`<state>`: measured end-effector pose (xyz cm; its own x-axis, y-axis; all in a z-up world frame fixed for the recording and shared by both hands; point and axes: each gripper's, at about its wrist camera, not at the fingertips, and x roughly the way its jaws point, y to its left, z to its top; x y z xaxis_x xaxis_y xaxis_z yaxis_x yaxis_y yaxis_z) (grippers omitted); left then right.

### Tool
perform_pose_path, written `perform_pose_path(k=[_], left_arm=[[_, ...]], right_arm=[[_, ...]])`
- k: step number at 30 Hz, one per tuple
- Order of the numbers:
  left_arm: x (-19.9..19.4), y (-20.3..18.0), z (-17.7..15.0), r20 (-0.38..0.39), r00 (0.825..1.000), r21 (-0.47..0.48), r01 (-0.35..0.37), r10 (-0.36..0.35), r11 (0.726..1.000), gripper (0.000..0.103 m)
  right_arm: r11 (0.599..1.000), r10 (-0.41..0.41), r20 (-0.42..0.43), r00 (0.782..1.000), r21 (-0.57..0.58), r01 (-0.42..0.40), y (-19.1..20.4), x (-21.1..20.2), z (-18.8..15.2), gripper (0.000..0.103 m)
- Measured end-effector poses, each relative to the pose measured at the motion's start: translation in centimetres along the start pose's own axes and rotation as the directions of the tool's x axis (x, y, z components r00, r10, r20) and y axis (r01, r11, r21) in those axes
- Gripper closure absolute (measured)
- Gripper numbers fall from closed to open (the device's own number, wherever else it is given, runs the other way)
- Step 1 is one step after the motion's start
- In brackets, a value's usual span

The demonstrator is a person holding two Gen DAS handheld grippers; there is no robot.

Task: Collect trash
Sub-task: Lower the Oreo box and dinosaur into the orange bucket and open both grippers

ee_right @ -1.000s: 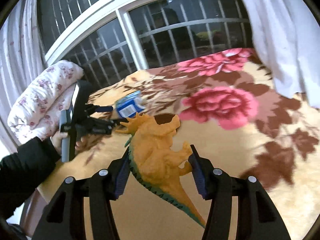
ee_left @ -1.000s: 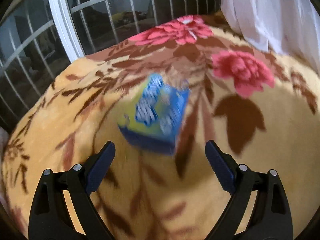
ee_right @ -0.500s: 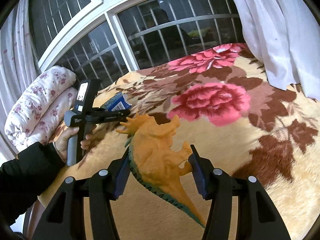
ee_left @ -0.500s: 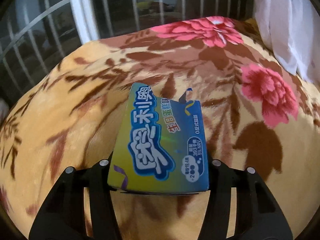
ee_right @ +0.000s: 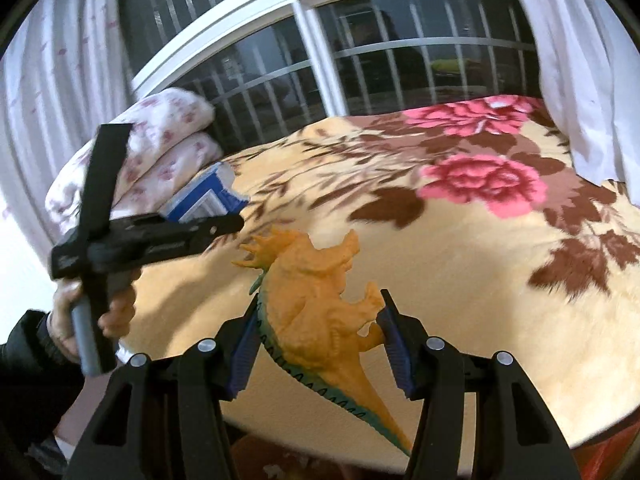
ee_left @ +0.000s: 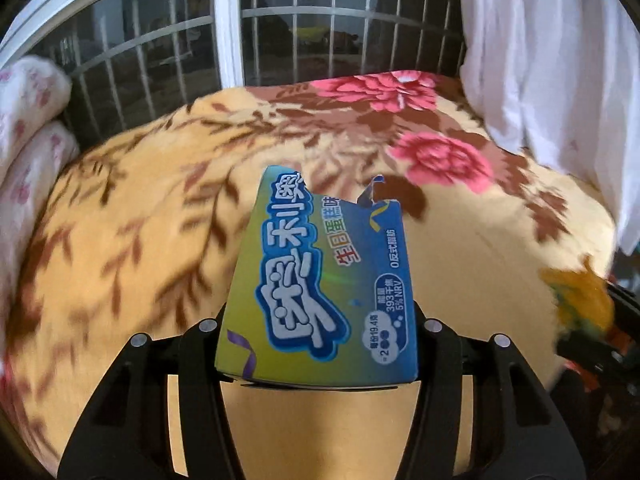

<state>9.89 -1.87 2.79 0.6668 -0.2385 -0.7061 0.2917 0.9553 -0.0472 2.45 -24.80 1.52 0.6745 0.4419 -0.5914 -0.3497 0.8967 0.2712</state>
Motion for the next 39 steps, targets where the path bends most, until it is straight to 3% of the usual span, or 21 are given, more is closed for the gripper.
perform_pose_path(k=[5, 10, 15, 20, 27, 31, 33, 36, 39], left_arm=[[-5.3, -0.7, -6.3, 0.021, 0.999, -0.042, -0.024, 0.024, 0.999, 0.051], [-8.3, -1.9, -11.8, 0.018, 0.997, -0.015, -0.081, 0.081, 0.997, 0.051], [-7.8, -2.6, -15.9, -0.058, 0.998, -0.027, -0.037, 0.035, 0.999, 0.051], [-6.5, -3.7, -19.2, -0.125, 0.991, 0.012, -0.045, 0.046, 0.999, 0.051], [-3.8, -4.6, -22.8, -0.244, 0.969, -0.007, -0.026, 0.024, 1.0, 0.051], [-1.3, -4.0, -24.0, -0.333, 0.943, -0.041, -0.022, 0.007, 0.999, 0.051], [0.1, -3.4, -24.6, -0.387, 0.922, -0.067, -0.025, -0.003, 0.997, 0.051], [2.4, -2.4, -25.9, -0.478, 0.878, -0.124, -0.024, -0.039, 0.992, 0.051], [3.7, -1.8, -26.7, -0.523, 0.85, -0.156, -0.021, -0.064, 0.988, 0.051]], right_arm=[[0.999, 0.021, -0.035, 0.999, -0.036, -0.022, 3.0, -2.1, -3.0, 0.048], [0.999, 0.024, -0.102, 0.994, -0.043, -0.029, 4.7, -3.2, -6.6, 0.048], [0.998, 0.01, -0.163, 0.987, -0.064, -0.021, 6.1, -3.6, -10.0, 0.048], [0.999, 0.017, -0.237, 0.971, -0.038, -0.027, 6.4, -3.0, -12.8, 0.048], [0.998, -0.014, -0.346, 0.938, -0.067, -0.01, 6.5, -1.2, -16.1, 0.048], [0.999, -0.02, -0.412, 0.911, -0.04, 0.004, 5.6, 0.9, -17.6, 0.048], [1.0, -0.02, -0.442, 0.897, -0.03, 0.007, 5.4, 1.8, -18.2, 0.048], [1.0, -0.011, -0.496, 0.868, -0.012, 0.005, 5.1, 3.4, -19.2, 0.048], [1.0, -0.005, -0.533, 0.846, -0.005, 0.003, 4.9, 4.5, -19.9, 0.048]])
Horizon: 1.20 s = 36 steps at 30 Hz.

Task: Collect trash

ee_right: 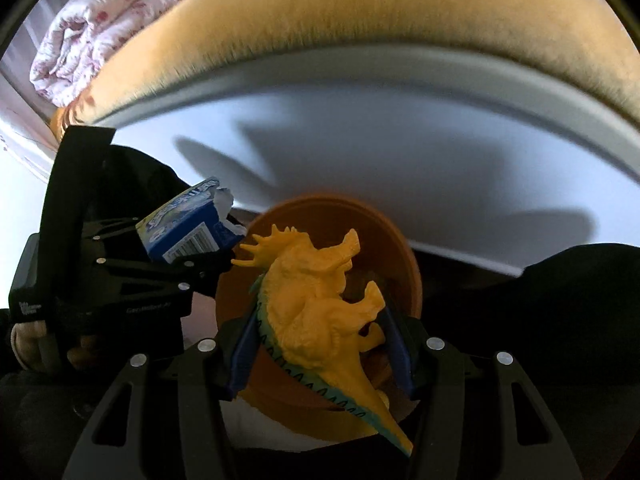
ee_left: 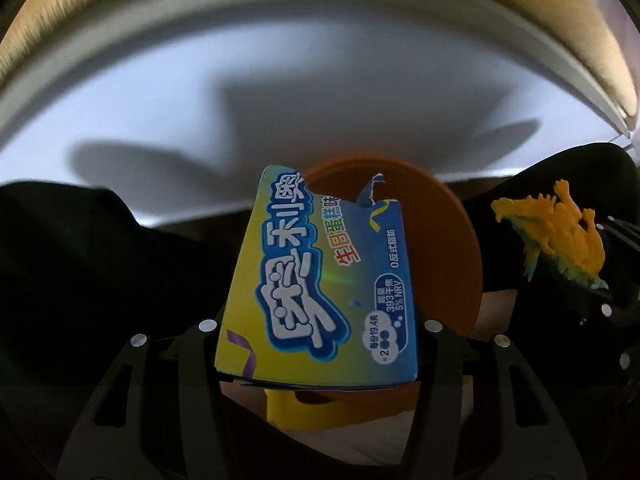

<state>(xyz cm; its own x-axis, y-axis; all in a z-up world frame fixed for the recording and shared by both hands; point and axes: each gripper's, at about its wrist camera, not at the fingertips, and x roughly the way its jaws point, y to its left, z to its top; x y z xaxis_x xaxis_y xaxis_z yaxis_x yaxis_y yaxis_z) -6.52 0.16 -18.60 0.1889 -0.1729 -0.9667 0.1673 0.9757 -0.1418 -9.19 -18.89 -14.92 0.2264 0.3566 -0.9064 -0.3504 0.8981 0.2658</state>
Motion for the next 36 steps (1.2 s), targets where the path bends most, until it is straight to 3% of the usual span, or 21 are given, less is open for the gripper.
perform_pose_path(k=[6, 17, 18, 20, 21, 22, 31, 33, 36], left_arm=[[1.2, -0.1, 0.4, -0.043, 0.999, 0.011, -0.007, 0.008, 1.0, 0.051], [1.0, -0.2, 0.6, -0.046, 0.999, 0.026, -0.014, 0.016, 1.0, 0.05], [0.9, -0.7, 1.0, -0.045, 0.999, 0.027, -0.015, 0.016, 1.0, 0.049], [0.5, -0.6, 1.1, -0.04, 0.999, 0.024, -0.018, 0.019, 1.0, 0.031], [0.4, -0.7, 1.1, -0.032, 0.999, 0.02, -0.032, 0.032, 0.999, 0.019], [0.2, -0.6, 1.1, -0.023, 0.999, 0.013, -0.036, 0.036, 0.999, 0.017], [-0.8, -0.7, 1.0, 0.013, 0.999, -0.012, -0.039, 0.039, 0.999, 0.017], [-1.5, -1.1, 0.9, 0.04, 0.998, -0.01, -0.05, 0.051, 0.999, 0.017], [-3.6, -1.7, 0.7, 0.131, 0.987, 0.007, -0.096, 0.094, 0.995, 0.017]], right_arm=[[1.0, -0.004, -0.036, 0.999, 0.009, 0.004, -0.6, 1.1, 0.1, 0.048], [1.0, -0.004, -0.043, 0.999, 0.0, 0.004, -0.6, 1.4, 0.3, 0.048], [1.0, -0.003, -0.045, 0.999, -0.001, 0.003, -0.5, 1.4, 0.4, 0.048], [1.0, -0.008, -0.043, 0.999, 0.006, 0.008, -0.5, 1.4, 0.5, 0.037], [1.0, -0.011, -0.037, 0.999, 0.009, 0.011, -0.5, 1.3, 0.6, 0.036], [1.0, -0.015, -0.025, 1.0, 0.016, 0.016, -0.6, 1.0, 0.6, 0.035], [0.996, -0.033, 0.041, 0.999, 0.081, 0.03, -1.9, -1.0, 0.2, 0.029], [0.996, -0.045, 0.069, 0.997, 0.08, 0.04, -1.7, -1.8, 0.1, 0.029], [0.995, -0.093, 0.159, 0.983, 0.058, 0.085, -0.8, -4.5, 0.3, 0.02]])
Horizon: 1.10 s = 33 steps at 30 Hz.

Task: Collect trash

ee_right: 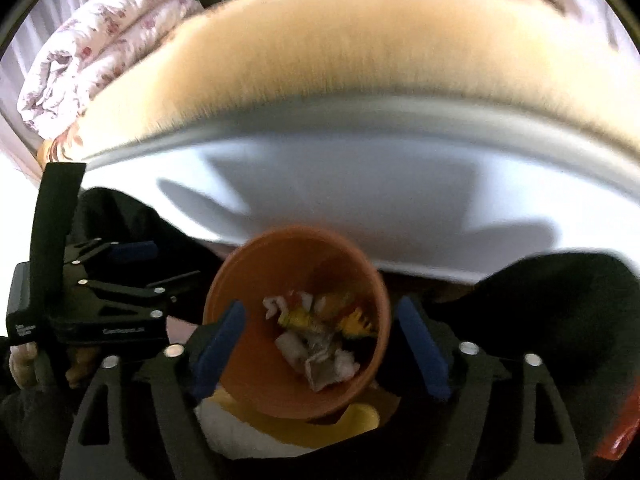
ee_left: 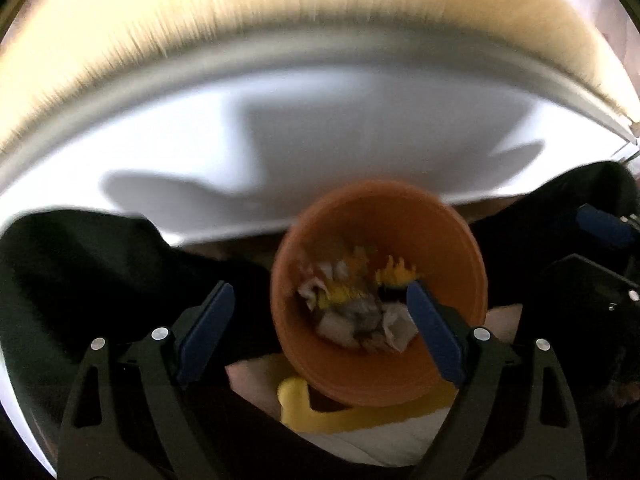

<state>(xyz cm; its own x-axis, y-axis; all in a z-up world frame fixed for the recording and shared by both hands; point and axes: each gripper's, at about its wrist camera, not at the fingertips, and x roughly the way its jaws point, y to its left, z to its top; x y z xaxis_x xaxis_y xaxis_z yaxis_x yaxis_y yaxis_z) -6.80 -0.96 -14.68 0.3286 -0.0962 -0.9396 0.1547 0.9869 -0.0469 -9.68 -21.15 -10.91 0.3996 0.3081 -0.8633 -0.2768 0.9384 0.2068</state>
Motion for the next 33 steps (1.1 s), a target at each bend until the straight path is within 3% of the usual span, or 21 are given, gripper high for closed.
perform_pose_path(k=[3, 5, 10, 14, 18, 20, 24, 33], left_arm=[[-3.5, -0.5, 0.7, 0.128, 0.991, 0.025, -0.039, 0.035, 0.999, 0.017], [-6.3, -0.8, 1.6, 0.231, 0.971, 0.027, -0.073, 0.064, 0.997, 0.014], [-11.9, 0.1, 4.6, 0.42, 0.898, -0.035, -0.131, 0.133, 0.991, 0.011], [-14.5, 1.5, 7.1, 0.486, 0.865, -0.112, -0.075, 0.12, 0.991, 0.011], [-16.1, 2.6, 8.4, 0.533, 0.841, -0.186, 0.011, 0.091, 0.982, 0.011], [-16.7, 3.3, 8.7, 0.553, 0.828, -0.217, 0.031, 0.097, 0.976, 0.011], [-16.9, 4.0, 8.5, 0.558, 0.819, -0.243, 0.004, 0.137, 0.97, 0.011], [-16.1, 3.9, 8.2, 0.533, 0.832, -0.209, -0.046, 0.153, 0.977, 0.011]], right_arm=[[0.999, -0.041, 0.129, 0.991, -0.014, 0.043, 0.0, -3.3, 1.1, 0.008], [0.996, -0.082, 0.239, 0.968, -0.015, 0.087, 0.0, -5.9, 2.6, 0.005], [0.976, -0.214, 0.413, 0.885, 0.044, 0.215, -0.5, -9.7, 6.3, 0.005], [0.966, -0.256, 0.47, 0.844, 0.109, 0.233, -1.0, -11.5, 8.9, 0.005], [0.967, -0.256, 0.508, 0.823, 0.127, 0.223, -0.8, -12.2, 10.1, 0.005], [0.967, -0.255, 0.518, 0.817, 0.129, 0.22, -0.5, -12.3, 10.1, 0.005], [0.97, -0.241, 0.515, 0.823, 0.119, 0.21, 0.0, -11.9, 10.2, 0.005], [0.974, -0.224, 0.496, 0.839, 0.078, 0.214, 1.0, -11.0, 9.9, 0.005]])
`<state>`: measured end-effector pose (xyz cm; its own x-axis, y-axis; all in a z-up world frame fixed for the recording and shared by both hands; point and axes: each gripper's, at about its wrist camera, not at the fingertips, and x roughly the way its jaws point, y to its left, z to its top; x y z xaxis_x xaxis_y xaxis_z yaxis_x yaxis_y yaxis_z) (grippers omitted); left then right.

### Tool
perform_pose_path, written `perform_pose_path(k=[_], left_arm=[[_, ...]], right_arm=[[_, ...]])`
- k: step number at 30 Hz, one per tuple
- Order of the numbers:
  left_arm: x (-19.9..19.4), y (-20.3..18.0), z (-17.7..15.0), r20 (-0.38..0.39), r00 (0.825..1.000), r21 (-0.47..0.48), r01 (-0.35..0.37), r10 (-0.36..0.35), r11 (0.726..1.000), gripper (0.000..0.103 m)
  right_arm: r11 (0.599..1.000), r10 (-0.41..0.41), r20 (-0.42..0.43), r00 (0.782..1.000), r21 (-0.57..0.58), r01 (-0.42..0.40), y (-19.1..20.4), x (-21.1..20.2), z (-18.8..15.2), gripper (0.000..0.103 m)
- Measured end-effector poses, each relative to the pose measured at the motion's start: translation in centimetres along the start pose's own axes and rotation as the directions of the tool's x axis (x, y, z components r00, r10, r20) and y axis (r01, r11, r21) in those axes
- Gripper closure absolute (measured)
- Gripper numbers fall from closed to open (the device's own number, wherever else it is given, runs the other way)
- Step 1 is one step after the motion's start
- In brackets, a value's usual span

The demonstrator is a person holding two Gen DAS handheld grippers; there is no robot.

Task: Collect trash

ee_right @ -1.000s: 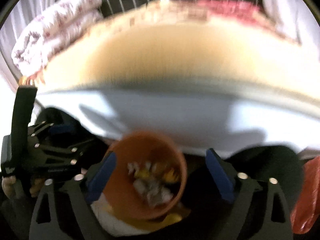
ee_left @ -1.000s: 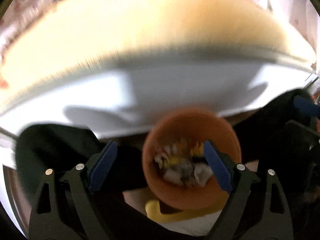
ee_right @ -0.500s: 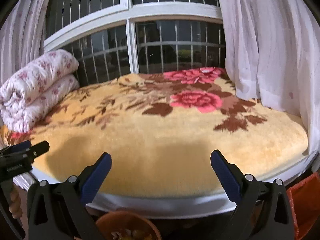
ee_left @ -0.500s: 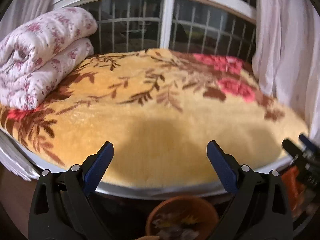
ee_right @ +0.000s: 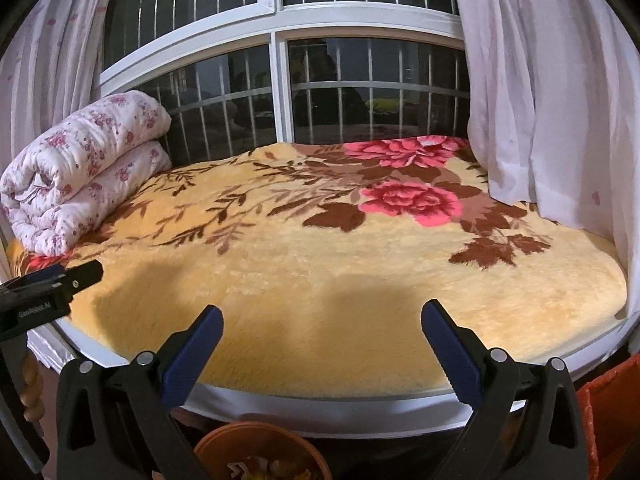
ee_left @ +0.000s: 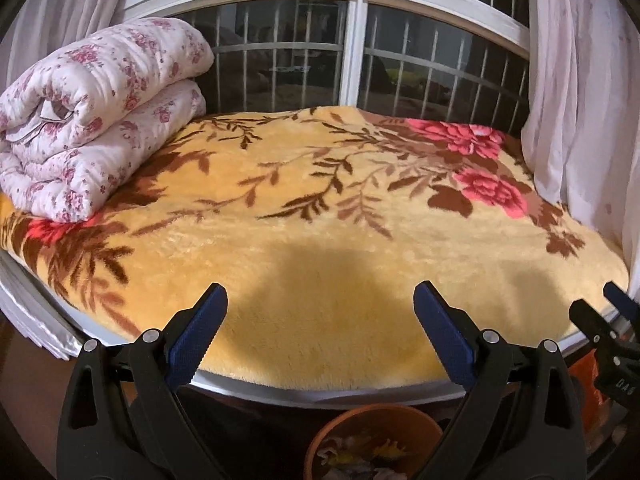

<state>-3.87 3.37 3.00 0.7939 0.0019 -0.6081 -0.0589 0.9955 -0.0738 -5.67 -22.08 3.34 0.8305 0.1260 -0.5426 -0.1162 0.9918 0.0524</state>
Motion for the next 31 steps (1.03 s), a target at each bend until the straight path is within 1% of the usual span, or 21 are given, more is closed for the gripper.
perform_pose_path(k=[9, 14, 18, 20, 22, 23, 28, 31], left_arm=[[0.4, -1.3, -0.8, -0.018, 1.0, 0.044, 0.022, -0.022, 0.999, 0.011], [0.5, -1.8, -1.0, -0.027, 0.999, 0.045, 0.044, -0.043, 0.998, 0.011], [0.1, -2.2, -1.1, -0.004, 1.0, 0.056, 0.029, -0.029, 0.998, 0.007], [-0.1, -2.6, -1.2, 0.014, 1.0, 0.073, 0.024, -0.025, 0.997, 0.007], [-0.6, -3.0, -1.2, 0.049, 0.999, 0.092, 0.0, -0.005, 0.996, 0.007], [-0.7, -3.1, -1.2, 0.053, 0.999, 0.097, 0.003, -0.008, 0.995, 0.007], [-0.2, -3.0, -1.1, 0.01, 0.999, 0.065, 0.051, -0.052, 0.997, 0.007], [0.0, -2.8, -1.2, 0.015, 0.999, 0.049, 0.033, -0.034, 0.998, 0.007]], right_arm=[[1.0, 0.001, -0.006, 1.0, 0.006, 0.0, -0.1, -0.1, -0.2, 0.005], [1.0, 0.003, -0.015, 1.0, 0.021, -0.002, -0.4, -0.2, -0.6, 0.005], [1.0, 0.004, -0.019, 1.0, 0.027, -0.003, -0.4, -0.2, -0.8, 0.005], [1.0, 0.005, -0.017, 1.0, 0.025, -0.004, -0.5, -0.2, -0.7, 0.005], [1.0, 0.003, -0.017, 1.0, 0.025, -0.003, -0.4, -0.2, -0.7, 0.005], [1.0, 0.003, -0.016, 1.0, 0.025, -0.003, -0.4, -0.2, -0.6, 0.005], [1.0, -0.007, -0.007, 1.0, 0.03, 0.007, -0.6, -0.4, -0.9, 0.005], [0.999, -0.012, -0.005, 1.0, 0.042, 0.012, -0.8, -0.4, -1.2, 0.005]])
